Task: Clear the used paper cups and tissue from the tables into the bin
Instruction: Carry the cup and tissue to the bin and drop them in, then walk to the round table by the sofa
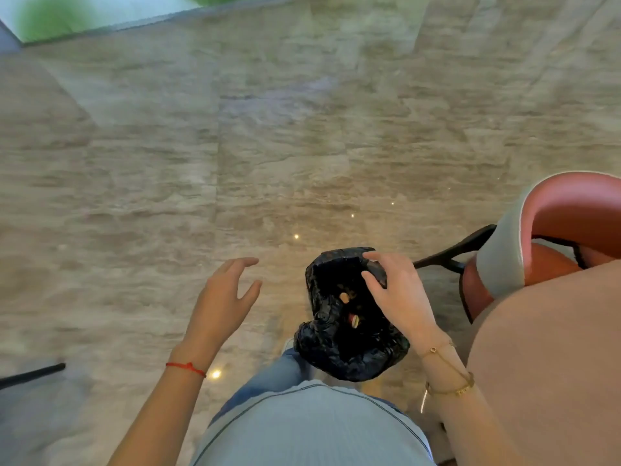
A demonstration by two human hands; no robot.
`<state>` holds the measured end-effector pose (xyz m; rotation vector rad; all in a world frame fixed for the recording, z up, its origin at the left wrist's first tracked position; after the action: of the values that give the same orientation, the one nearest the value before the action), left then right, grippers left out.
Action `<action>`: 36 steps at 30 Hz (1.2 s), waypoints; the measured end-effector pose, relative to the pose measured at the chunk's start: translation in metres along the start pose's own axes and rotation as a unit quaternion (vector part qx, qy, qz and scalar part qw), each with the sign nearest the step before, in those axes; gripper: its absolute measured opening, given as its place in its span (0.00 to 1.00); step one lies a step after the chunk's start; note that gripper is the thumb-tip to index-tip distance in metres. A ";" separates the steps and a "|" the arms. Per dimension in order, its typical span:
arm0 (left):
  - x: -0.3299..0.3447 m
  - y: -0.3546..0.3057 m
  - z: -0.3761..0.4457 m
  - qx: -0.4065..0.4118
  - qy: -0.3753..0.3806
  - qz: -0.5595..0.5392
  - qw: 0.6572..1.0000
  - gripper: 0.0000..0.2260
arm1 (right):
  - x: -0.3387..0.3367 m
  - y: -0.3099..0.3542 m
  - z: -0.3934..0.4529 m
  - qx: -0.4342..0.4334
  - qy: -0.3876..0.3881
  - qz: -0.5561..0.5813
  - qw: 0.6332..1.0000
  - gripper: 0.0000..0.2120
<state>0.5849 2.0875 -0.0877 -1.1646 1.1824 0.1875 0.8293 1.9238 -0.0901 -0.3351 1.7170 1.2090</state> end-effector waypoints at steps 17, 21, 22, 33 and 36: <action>-0.064 0.059 -0.277 -0.274 -0.290 0.006 0.917 0.16 | 0.092 0.172 -0.056 -0.346 0.212 -0.003 0.914 0.14; -0.071 0.074 -0.344 -0.340 -0.346 0.000 0.875 0.16 | 0.128 0.220 -0.087 -0.412 0.259 -0.009 0.874 0.14; -0.073 0.078 -0.362 -0.353 -0.356 0.002 0.865 0.16 | 0.139 0.232 -0.097 -0.427 0.270 -0.006 0.863 0.14; -0.104 0.141 -0.570 -0.475 -0.411 -0.004 0.778 0.17 | 0.257 0.383 -0.272 -0.542 0.363 0.028 0.757 0.15; -0.114 0.157 -0.619 -0.495 -0.423 -0.004 0.759 0.17 | 0.284 0.421 -0.322 -0.561 0.390 0.032 0.729 0.16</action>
<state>0.0503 1.7237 -0.0402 -1.6900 0.1724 1.3179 0.2287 1.9343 -0.0740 -1.7252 1.3625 2.2829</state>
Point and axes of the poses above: each hand's wrist, its own z-axis towards the middle knuckle, its own x-axis out of the palm, y = z × x, the point moved 1 cm from there along z, towards the middle knuckle
